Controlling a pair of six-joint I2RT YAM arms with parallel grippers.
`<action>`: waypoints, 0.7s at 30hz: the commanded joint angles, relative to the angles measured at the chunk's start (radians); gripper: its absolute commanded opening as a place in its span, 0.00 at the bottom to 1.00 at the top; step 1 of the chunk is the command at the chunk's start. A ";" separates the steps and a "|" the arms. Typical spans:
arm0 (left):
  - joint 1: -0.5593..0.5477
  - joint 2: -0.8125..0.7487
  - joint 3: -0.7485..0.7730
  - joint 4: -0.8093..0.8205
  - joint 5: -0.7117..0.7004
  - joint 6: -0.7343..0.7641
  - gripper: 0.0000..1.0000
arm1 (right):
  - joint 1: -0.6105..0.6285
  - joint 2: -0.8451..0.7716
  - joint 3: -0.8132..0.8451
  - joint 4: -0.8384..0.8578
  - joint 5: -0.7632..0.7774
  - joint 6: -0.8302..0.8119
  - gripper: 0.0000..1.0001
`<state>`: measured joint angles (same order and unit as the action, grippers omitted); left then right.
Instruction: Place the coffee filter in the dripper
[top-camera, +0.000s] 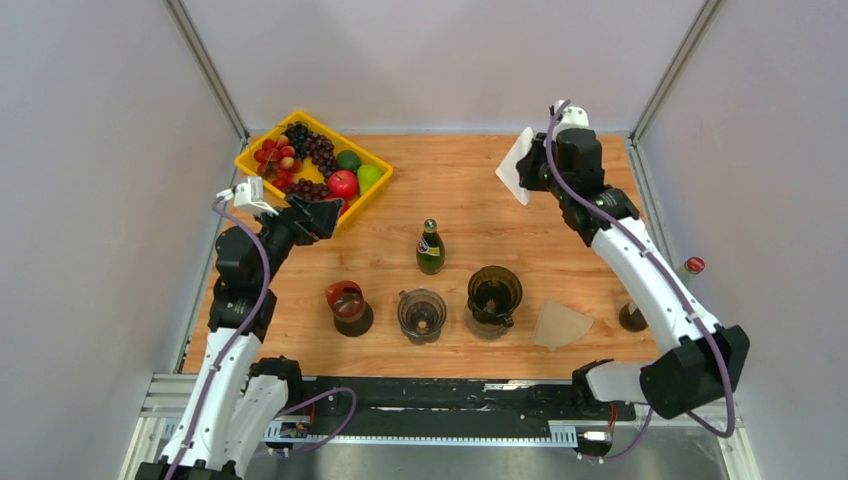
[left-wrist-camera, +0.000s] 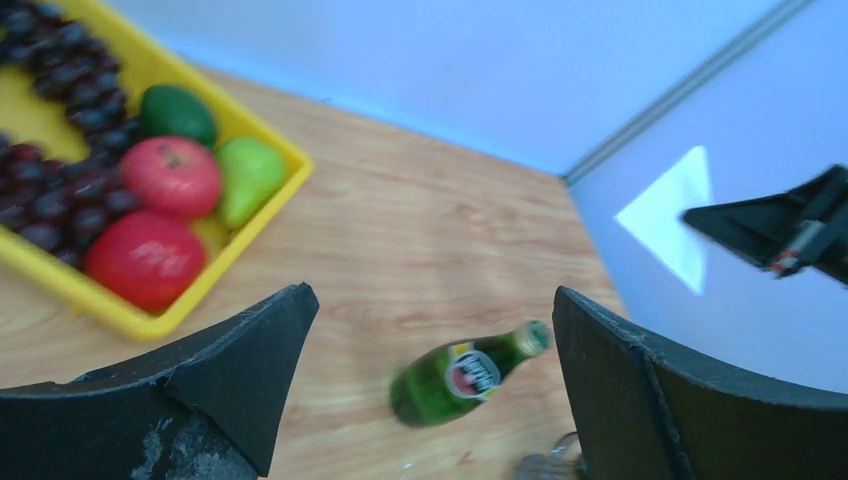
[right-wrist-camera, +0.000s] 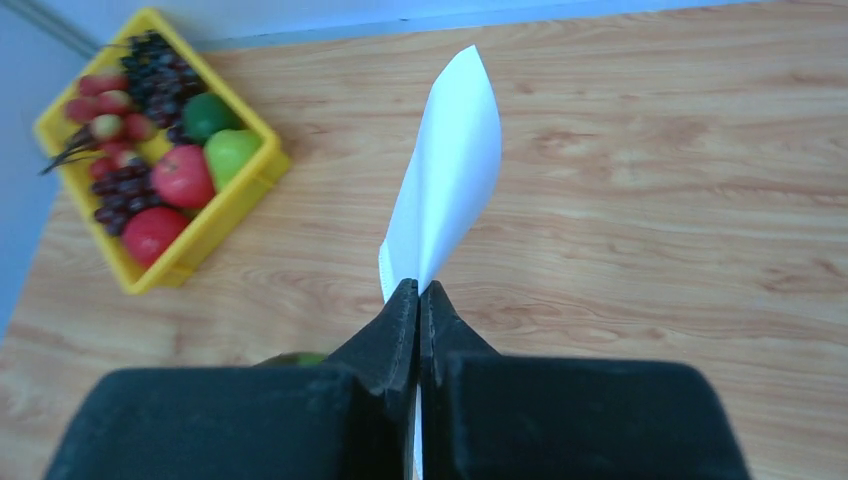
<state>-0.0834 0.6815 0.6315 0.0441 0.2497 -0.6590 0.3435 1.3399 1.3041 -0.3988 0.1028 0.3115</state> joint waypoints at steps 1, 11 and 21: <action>0.001 0.043 0.029 0.262 0.225 -0.114 1.00 | -0.005 -0.087 -0.062 0.058 -0.307 -0.005 0.02; -0.319 0.374 0.356 0.127 0.454 0.140 1.00 | 0.057 -0.128 -0.108 0.144 -0.979 -0.162 0.06; -0.438 0.557 0.474 0.048 0.554 0.221 0.91 | 0.085 -0.134 -0.095 0.171 -0.845 -0.046 0.07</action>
<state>-0.4938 1.1934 1.0847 0.1005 0.7334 -0.4927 0.4286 1.2186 1.1950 -0.3073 -0.7418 0.2050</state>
